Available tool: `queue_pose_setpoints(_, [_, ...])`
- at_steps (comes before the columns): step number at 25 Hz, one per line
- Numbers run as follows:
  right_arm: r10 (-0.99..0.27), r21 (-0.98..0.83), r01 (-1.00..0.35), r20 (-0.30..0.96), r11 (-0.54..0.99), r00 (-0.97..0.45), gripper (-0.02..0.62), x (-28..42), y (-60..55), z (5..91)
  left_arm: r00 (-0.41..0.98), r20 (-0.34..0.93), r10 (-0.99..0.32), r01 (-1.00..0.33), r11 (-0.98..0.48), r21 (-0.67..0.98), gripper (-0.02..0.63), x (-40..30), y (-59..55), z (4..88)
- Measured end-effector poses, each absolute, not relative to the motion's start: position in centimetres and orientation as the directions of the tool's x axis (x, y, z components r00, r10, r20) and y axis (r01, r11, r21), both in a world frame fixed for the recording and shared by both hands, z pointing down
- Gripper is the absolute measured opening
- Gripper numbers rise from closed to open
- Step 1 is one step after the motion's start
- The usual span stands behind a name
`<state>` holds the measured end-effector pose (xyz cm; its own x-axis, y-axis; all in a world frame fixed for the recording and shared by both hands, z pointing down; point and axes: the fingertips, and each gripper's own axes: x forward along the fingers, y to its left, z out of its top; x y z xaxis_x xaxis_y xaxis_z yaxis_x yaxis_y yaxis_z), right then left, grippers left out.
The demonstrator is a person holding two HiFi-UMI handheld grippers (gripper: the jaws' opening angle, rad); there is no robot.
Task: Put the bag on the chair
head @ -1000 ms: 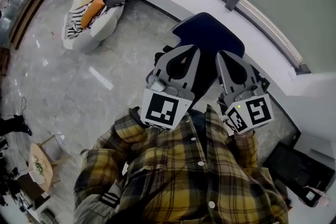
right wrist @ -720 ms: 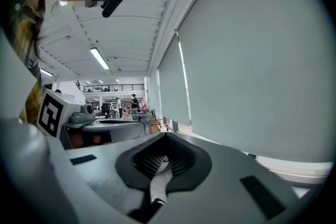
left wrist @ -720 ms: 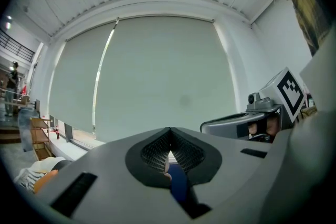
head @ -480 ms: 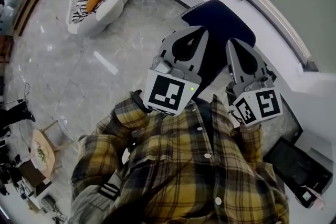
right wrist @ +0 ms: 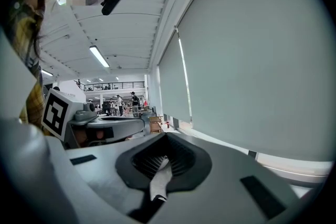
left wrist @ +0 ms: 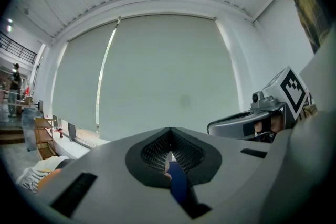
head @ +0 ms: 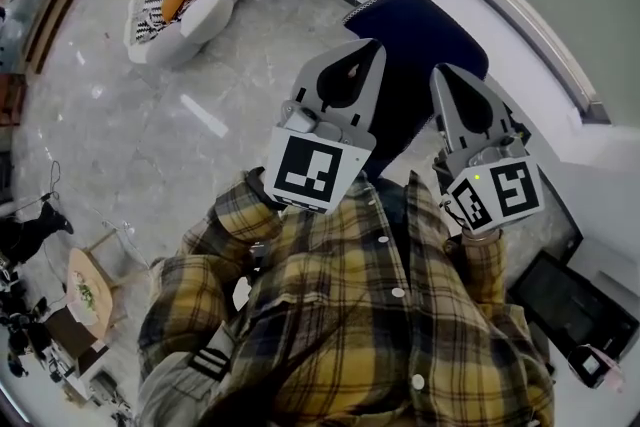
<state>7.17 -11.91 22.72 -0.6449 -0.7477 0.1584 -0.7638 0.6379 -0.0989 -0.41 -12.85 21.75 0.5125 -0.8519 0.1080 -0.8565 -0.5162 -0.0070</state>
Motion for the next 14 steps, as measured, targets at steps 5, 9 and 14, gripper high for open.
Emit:
queue_pose_setpoints(5, [-0.739,-0.101,-0.756,0.165,0.646,-0.653,0.015,7.15,-11.64,22.88,0.510,0.118,-0.852,-0.857,-0.515,-0.008,0.018,-0.17,-12.81,22.11])
queue_pose_setpoints(9, [-0.734,-0.095,-0.753,0.170,0.652,-0.657,0.015,7.20,-11.60,23.14,0.516,0.122,-0.848,-0.854,-0.521,-0.012,0.018,0.27,-12.73,22.41])
queue_pose_setpoints(14, [-0.733,-0.108,-0.752,0.172,0.650,-0.658,0.015,7.26,-11.39,23.18,0.520,0.128,-0.844,-0.850,-0.526,-0.017,0.018,0.61,-12.48,22.44])
